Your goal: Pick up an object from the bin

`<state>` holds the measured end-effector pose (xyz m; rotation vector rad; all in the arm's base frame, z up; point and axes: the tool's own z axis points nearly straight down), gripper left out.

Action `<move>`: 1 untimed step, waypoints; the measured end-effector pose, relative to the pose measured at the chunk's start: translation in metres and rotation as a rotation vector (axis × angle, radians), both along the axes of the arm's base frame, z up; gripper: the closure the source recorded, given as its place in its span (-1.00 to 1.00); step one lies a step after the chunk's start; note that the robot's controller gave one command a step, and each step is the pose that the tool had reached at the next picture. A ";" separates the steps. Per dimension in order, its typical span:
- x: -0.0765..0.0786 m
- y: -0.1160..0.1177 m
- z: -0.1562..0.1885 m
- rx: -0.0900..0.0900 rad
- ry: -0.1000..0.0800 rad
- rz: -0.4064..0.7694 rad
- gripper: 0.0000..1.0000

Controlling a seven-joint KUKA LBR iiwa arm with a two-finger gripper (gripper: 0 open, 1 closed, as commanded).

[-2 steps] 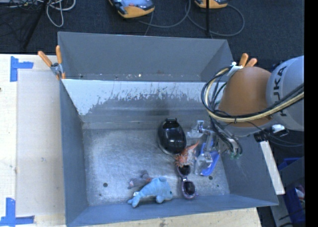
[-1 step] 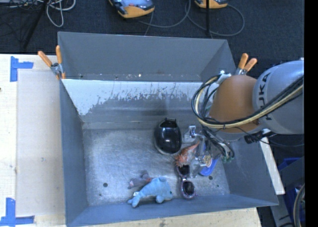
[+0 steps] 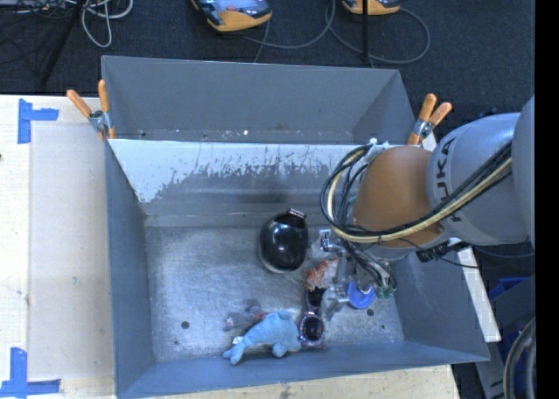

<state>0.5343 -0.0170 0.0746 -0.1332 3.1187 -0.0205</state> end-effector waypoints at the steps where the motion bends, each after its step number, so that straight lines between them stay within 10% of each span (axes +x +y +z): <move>1: -0.011 0.019 0.000 0.020 0.006 -0.218 1.00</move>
Offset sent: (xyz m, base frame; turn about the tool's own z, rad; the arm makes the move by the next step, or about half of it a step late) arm 0.0000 0.0000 0.0000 0.0000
